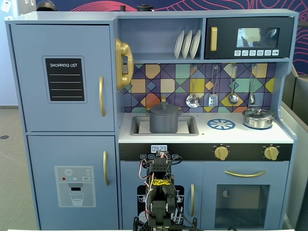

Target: Take off the lid from the gray recipient and place it on the counter

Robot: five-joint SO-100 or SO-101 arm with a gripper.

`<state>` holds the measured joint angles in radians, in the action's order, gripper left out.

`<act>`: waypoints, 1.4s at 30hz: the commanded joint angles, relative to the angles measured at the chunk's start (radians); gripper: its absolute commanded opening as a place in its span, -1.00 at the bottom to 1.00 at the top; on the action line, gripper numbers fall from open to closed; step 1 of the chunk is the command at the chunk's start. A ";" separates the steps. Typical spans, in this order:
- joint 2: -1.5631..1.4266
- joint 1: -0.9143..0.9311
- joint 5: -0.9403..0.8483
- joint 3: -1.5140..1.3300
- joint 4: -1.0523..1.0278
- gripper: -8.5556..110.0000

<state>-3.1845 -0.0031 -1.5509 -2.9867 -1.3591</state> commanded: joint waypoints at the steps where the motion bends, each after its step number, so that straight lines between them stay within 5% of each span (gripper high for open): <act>1: 0.005 0.071 0.000 -0.015 -0.172 -0.86; 12: 0.005 0.066 0.008 -0.015 -0.138 -0.86; 30: 0.249 0.025 -0.066 0.601 0.586 -0.86; 42: 0.305 0.054 -0.107 0.649 0.979 -0.82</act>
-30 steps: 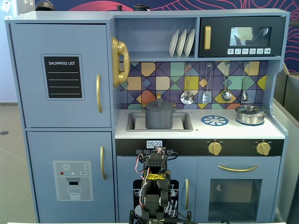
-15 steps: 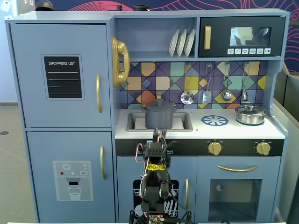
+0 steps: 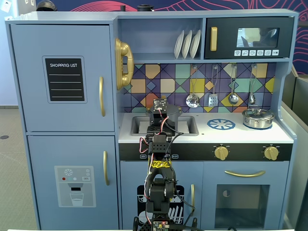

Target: Take off the lid from the gray recipient and place it on the counter

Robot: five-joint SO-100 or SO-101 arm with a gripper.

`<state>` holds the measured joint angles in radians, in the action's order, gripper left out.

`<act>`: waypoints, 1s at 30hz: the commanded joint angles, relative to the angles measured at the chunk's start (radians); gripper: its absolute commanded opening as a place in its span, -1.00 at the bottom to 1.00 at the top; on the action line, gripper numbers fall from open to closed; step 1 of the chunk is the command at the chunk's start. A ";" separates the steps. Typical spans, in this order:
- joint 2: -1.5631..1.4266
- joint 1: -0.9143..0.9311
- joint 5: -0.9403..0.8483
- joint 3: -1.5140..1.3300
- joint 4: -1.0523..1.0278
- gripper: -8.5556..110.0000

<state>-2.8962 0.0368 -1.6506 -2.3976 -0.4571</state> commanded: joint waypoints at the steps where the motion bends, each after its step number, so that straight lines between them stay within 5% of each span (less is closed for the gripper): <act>1: 0.023 0.015 -0.002 0.063 0.089 -0.79; 13: 0.169 0.044 0.021 0.138 0.229 -0.23; 30: 0.449 0.038 -0.002 0.282 0.339 -0.30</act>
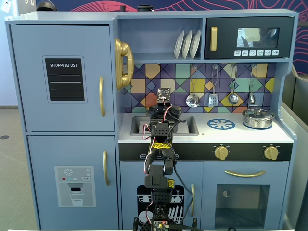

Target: Take off the lid from the gray recipient and place it on the counter

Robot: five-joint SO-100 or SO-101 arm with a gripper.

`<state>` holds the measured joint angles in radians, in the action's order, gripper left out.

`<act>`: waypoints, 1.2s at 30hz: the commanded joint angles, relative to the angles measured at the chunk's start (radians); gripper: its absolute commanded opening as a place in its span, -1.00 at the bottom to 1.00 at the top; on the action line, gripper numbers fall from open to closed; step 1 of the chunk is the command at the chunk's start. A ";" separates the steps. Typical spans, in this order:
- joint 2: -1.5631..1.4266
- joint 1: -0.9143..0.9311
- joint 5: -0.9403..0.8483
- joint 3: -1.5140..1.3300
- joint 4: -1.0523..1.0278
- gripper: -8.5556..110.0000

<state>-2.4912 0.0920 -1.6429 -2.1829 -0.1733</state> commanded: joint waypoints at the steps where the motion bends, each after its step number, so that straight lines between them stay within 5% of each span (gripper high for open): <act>1: 0.060 -0.020 -0.008 0.071 0.067 -0.30; 29: 0.453 -0.021 -0.005 0.264 0.268 -0.39; 36: 0.449 -0.043 -0.023 0.252 0.268 -0.86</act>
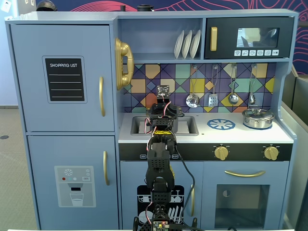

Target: Take off the lid from the gray recipient and place it on the counter

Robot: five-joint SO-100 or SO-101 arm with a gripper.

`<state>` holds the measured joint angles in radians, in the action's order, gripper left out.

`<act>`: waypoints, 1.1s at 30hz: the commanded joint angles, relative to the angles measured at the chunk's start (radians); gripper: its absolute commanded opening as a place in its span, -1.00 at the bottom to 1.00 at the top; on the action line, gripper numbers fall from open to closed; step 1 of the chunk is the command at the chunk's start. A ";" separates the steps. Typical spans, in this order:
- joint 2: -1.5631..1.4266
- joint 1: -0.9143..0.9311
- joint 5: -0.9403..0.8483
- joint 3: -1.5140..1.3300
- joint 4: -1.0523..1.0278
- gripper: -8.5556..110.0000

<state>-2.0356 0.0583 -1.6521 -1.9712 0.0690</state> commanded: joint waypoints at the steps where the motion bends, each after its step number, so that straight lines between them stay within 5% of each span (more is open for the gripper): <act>1: -0.012 -0.009 -0.009 0.035 0.028 -0.86; 23: -0.143 -0.026 -0.020 0.143 -0.074 -0.86; 33: -0.186 0.183 0.015 0.166 -0.112 -0.86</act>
<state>-2.1660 0.1703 -1.6490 -1.8868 -0.0368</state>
